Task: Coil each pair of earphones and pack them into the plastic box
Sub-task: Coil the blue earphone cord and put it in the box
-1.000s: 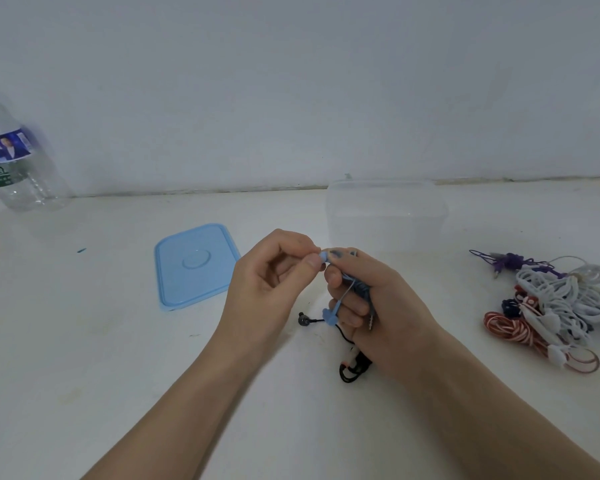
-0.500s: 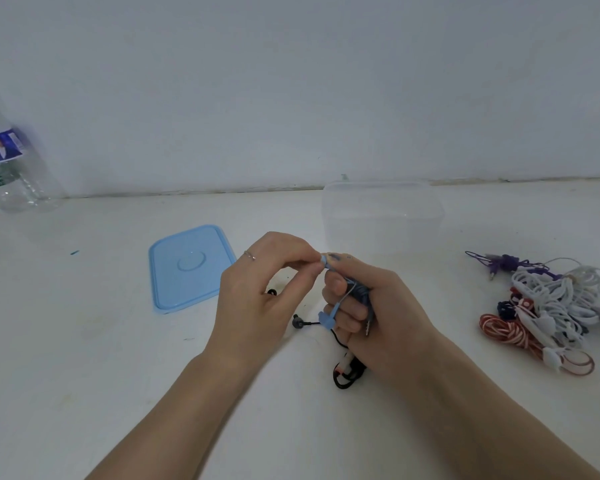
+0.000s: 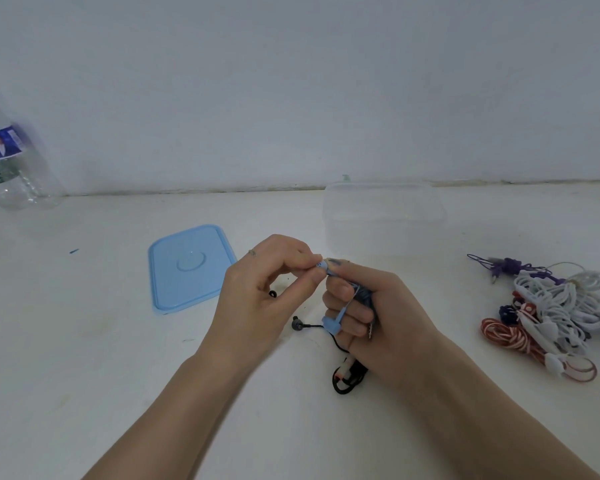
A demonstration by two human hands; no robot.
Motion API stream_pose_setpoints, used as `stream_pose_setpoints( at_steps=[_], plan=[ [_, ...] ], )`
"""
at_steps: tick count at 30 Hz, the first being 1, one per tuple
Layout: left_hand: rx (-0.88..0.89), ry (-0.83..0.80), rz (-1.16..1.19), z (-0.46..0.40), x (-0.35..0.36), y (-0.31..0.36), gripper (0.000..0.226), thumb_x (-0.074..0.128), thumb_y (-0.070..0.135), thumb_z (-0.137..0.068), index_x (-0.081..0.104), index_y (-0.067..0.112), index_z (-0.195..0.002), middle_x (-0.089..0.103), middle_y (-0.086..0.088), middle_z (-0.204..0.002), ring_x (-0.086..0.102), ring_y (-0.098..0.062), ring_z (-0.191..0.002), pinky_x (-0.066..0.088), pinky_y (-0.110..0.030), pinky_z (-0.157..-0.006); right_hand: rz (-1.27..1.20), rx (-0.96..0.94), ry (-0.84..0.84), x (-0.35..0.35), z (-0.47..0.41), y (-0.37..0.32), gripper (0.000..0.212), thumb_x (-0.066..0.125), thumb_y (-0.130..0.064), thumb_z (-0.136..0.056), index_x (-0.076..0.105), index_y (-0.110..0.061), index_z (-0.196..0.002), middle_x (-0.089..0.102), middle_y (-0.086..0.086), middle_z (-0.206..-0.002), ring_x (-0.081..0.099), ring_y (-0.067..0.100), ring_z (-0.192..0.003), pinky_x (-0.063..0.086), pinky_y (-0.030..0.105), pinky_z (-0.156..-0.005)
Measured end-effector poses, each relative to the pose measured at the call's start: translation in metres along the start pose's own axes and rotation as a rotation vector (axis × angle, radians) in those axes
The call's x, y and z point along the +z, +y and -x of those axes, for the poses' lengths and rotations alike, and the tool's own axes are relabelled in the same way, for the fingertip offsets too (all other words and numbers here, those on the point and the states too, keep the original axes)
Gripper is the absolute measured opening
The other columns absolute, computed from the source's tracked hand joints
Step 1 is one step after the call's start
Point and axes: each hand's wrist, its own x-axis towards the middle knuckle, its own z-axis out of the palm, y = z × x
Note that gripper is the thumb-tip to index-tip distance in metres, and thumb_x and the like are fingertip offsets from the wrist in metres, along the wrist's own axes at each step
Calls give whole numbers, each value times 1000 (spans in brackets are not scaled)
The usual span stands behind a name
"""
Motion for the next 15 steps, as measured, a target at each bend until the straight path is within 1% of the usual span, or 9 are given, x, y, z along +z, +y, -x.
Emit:
stream_pose_setpoints(
  at_steps=[2, 4, 6, 7, 8, 10, 12, 13, 15],
  plan=[
    [-7, 1, -5, 0, 1, -1, 4, 68, 16, -90, 66, 18, -87, 65, 0, -89, 64, -24, -87, 52, -33, -78, -30, -2, -18, -1, -1, 0, 39, 56, -17, -93, 61, -17, -54, 41, -7, -45, 24, 7, -36, 12, 23, -46],
    [-11, -1, -6, 1, 1, -1, 5, 68, 17, -91, 66, 21, -88, 64, 1, -89, 63, -26, -86, 53, -39, -78, -59, -14, -39, -2, -2, 1, 31, 59, -16, -88, 61, -16, -57, 40, -7, -47, 26, 7, -35, 13, 21, -43],
    [11, 0, -35, 1, 1, -1, 9, 67, 17, -91, 65, 26, -88, 61, 5, -89, 62, -27, -85, 53, -47, -79, -72, -22, -63, -2, -2, 1, 27, 60, -16, -85, 62, -16, -58, 39, -7, -48, 26, 7, -35, 14, 20, -42],
    [31, -1, -72, 0, 1, -1, 9, 67, 18, -92, 64, 26, -88, 59, 7, -88, 61, -26, -84, 52, -47, -78, -81, -22, -75, -2, -2, 1, 26, 59, -16, -84, 63, -16, -58, 38, -7, -48, 26, 7, -35, 14, 20, -42],
    [53, -3, -117, 1, 1, 0, 8, 66, 18, -92, 64, 24, -88, 58, 7, -87, 61, -24, -84, 52, -44, -78, -87, -19, -82, -1, -1, 1, 26, 59, -16, -84, 65, -16, -59, 38, -7, -48, 26, 7, -35, 13, 20, -42],
    [109, 8, -201, 0, 1, 2, 5, 65, 15, -93, 64, 16, -88, 57, 3, -87, 59, -16, -84, 48, -28, -76, -79, -8, -81, -1, -1, 1, 28, 59, -16, -87, 63, -16, -59, 39, -7, -48, 25, 7, -35, 12, 22, -43],
    [158, 36, -291, -1, 2, 5, 7, 65, 11, -91, 66, 6, -86, 57, -1, -86, 57, -8, -84, 43, -14, -78, -54, -1, -55, 0, -2, 2, 37, 55, -16, -93, 63, -18, -58, 41, -8, -47, 25, 7, -35, 11, 23, -46],
    [175, 43, -329, -2, 2, 7, 8, 65, 9, -91, 67, 3, -86, 58, -2, -86, 57, -5, -84, 41, -11, -79, -37, -6, -38, 0, -2, 2, 40, 54, -17, -96, 64, -19, -57, 43, -8, -47, 26, 7, -36, 11, 24, -48],
    [182, 41, -362, -1, 2, 8, 3, 66, 3, -90, 67, 1, -88, 59, 0, -87, 58, -3, -85, 42, -11, -80, 15, -22, -10, 2, -1, 3, 44, 54, -19, -97, 65, -20, -55, 45, -8, -46, 25, 6, -37, 12, 24, -48]
  ],
)
